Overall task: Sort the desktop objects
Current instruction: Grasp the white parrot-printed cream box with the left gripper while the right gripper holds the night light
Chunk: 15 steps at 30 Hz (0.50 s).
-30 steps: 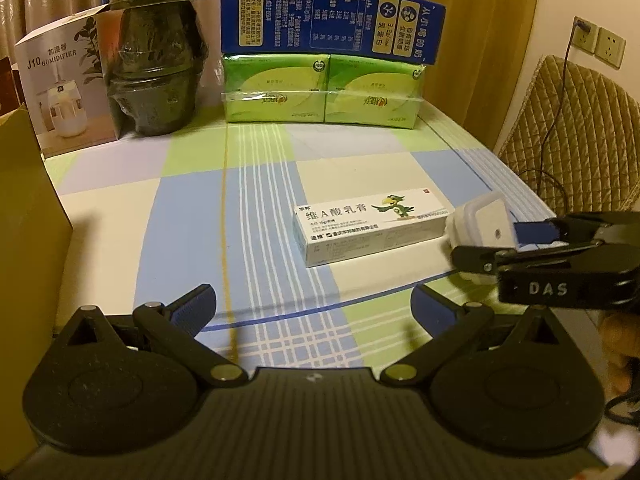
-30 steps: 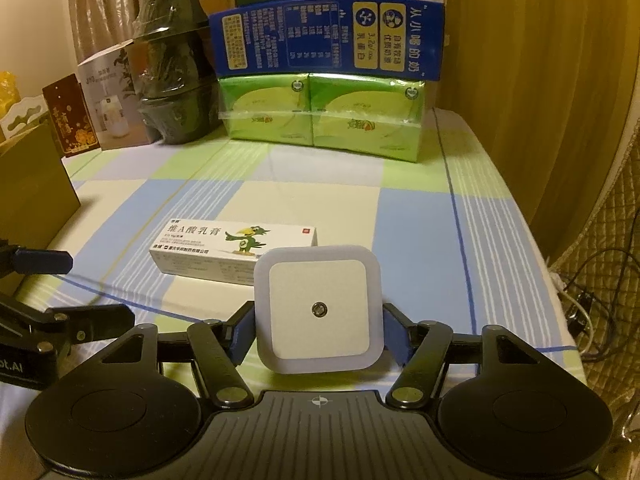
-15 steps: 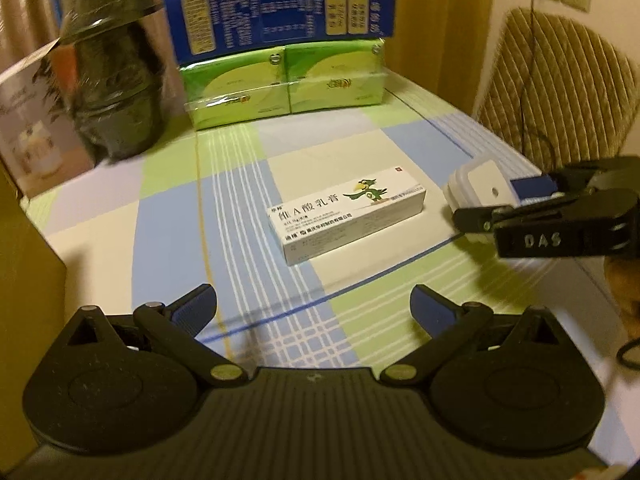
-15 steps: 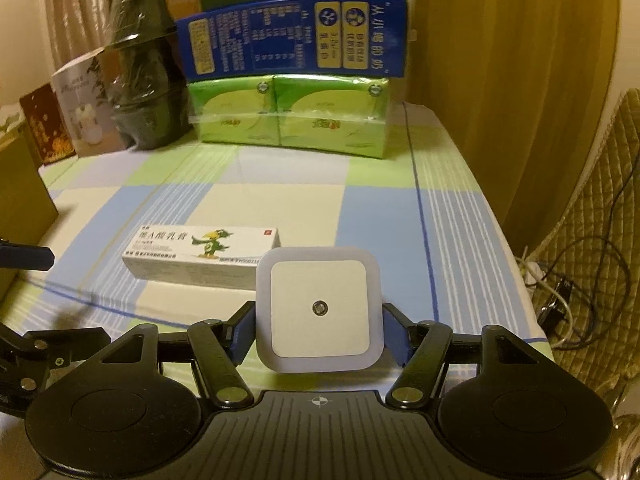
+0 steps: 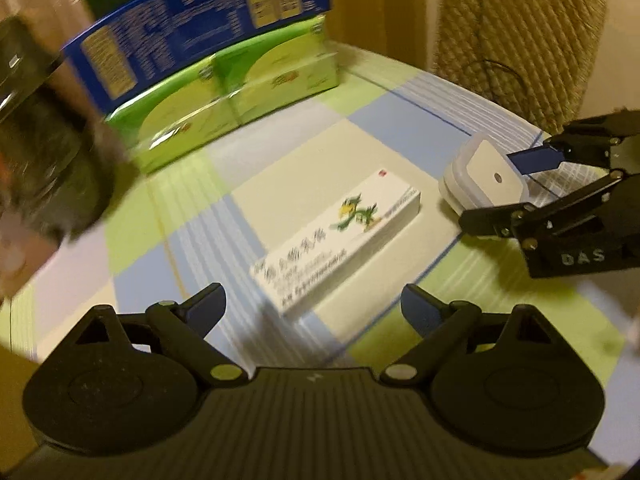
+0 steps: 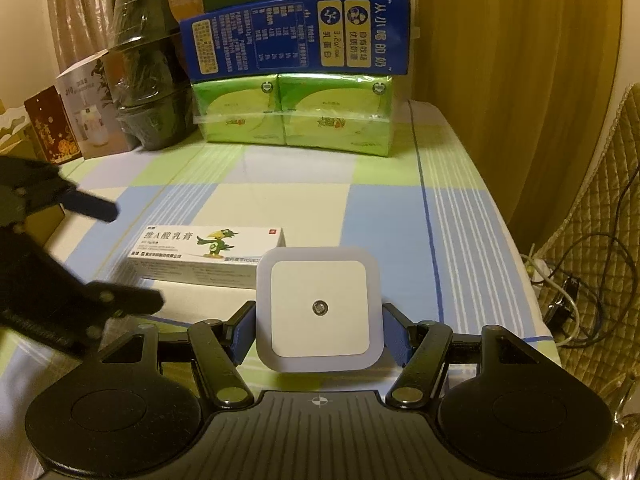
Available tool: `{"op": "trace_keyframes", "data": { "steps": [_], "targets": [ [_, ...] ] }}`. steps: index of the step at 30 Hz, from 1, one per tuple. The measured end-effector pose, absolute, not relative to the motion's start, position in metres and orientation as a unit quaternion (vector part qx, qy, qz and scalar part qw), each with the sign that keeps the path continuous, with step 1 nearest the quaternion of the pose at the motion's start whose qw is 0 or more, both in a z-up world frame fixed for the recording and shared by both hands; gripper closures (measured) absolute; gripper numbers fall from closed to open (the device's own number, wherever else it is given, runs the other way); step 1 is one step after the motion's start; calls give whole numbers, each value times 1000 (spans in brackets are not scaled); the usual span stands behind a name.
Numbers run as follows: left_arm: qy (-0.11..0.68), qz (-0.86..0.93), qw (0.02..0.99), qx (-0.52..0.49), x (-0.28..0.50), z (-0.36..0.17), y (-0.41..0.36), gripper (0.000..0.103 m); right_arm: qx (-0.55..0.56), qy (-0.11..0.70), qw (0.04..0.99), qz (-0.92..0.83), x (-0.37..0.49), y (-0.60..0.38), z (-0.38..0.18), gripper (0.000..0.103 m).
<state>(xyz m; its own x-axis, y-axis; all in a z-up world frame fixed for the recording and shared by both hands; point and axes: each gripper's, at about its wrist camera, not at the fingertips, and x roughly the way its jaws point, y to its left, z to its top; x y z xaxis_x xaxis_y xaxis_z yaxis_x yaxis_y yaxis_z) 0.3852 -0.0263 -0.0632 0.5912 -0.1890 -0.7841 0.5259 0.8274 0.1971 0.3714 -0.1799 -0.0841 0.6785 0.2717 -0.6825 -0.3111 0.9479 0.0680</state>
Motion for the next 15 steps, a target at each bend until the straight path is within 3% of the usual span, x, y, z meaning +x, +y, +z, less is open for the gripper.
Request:
{"op": "trace_keyframes", "data": {
  "steps": [13,15],
  "targets": [
    [397,-274,846,228,423,-90,-42,11,-19,378,913,155,374,-186,-93,41],
    [406,-277,843,219,426,-89,-43,15,-19,377,913,155,374,-186,-93,41]
  ]
}}
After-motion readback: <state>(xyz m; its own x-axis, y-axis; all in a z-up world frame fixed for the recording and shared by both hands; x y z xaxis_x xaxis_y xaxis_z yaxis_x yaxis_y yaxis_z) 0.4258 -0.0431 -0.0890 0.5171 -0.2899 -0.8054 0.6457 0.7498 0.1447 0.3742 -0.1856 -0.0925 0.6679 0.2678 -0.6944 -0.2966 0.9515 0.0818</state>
